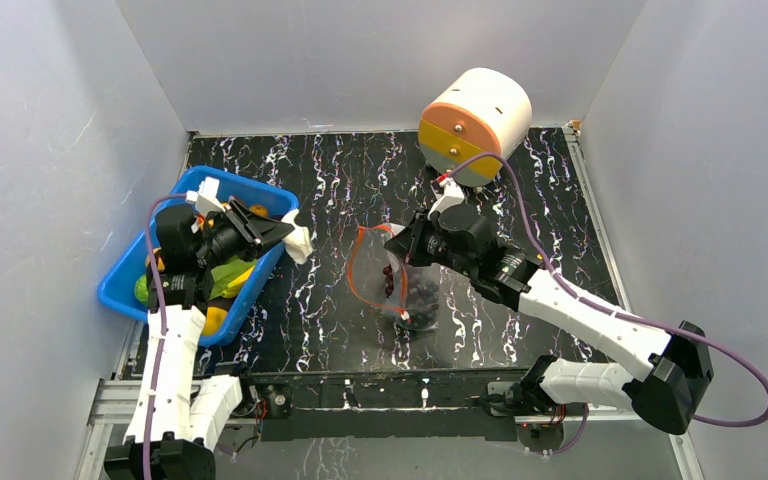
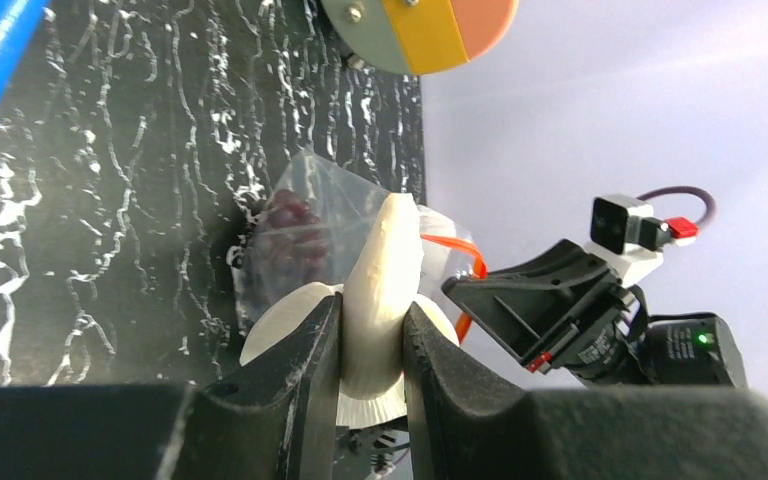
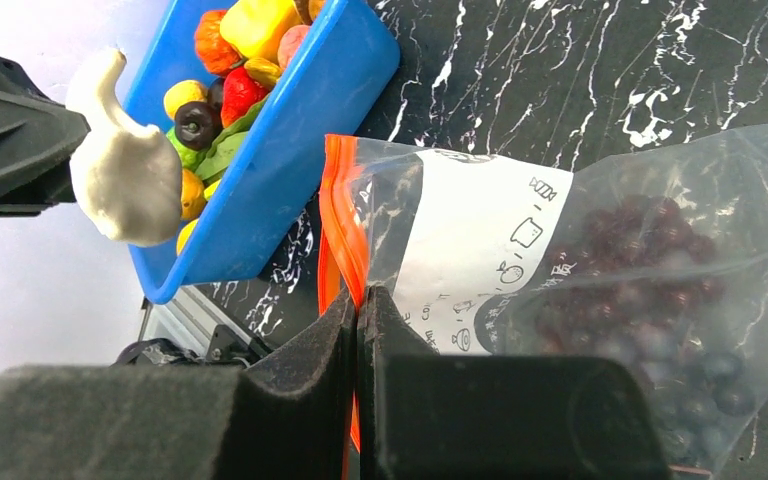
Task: Place the food in the zip-top bag and seal the zipper
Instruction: Pick up the fake vegetable from the bin, then place the fake vegetable in the zipper food storage bag.
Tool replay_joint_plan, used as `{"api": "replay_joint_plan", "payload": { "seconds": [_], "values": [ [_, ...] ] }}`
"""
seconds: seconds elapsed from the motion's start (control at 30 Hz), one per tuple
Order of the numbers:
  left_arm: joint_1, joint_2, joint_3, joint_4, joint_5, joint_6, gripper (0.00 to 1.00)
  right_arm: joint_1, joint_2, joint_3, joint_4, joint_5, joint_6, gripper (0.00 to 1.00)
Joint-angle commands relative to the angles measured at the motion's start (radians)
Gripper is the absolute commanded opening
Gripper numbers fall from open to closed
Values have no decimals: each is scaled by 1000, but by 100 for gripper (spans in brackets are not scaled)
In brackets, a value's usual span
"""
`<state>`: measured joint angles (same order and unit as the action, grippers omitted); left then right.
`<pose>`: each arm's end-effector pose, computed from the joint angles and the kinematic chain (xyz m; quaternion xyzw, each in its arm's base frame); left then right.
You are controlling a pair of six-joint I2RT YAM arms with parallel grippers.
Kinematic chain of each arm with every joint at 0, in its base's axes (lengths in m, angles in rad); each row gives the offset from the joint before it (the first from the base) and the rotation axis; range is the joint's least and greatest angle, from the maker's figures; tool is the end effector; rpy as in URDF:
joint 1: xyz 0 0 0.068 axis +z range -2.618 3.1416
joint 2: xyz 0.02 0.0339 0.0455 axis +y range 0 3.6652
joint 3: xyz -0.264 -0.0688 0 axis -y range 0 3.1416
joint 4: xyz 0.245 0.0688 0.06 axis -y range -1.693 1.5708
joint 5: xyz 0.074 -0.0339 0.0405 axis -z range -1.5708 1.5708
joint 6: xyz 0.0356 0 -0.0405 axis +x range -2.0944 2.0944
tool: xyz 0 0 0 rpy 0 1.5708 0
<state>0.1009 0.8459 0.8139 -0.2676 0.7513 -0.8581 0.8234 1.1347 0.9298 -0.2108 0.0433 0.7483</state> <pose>0.1888 -0.0053 0.3337 -0.1521 0.7647 -0.4785 0.4040 0.1784 0.1902 0.3174 -0.0196 0.8375 0.3733 0.3986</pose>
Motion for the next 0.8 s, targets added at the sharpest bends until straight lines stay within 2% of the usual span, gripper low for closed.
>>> {"api": "replay_joint_plan", "payload": {
  "seconds": [0.0, 0.17, 0.4, 0.77],
  "values": [
    [-40, -55, -51, 113, 55, -122, 18, 1, 12, 71, 67, -24, 11, 0],
    [-152, -71, -96, 219, -24, -199, 17, 2, 35, 83, 89, -44, 38, 0],
    [-349, -20, -93, 295, -113, -232, 17, 2, 33, 69, 132, -36, 74, 0],
    [-506, 55, -137, 387, -193, -240, 17, 2, 40, 84, 124, -37, 74, 0]
  ]
}}
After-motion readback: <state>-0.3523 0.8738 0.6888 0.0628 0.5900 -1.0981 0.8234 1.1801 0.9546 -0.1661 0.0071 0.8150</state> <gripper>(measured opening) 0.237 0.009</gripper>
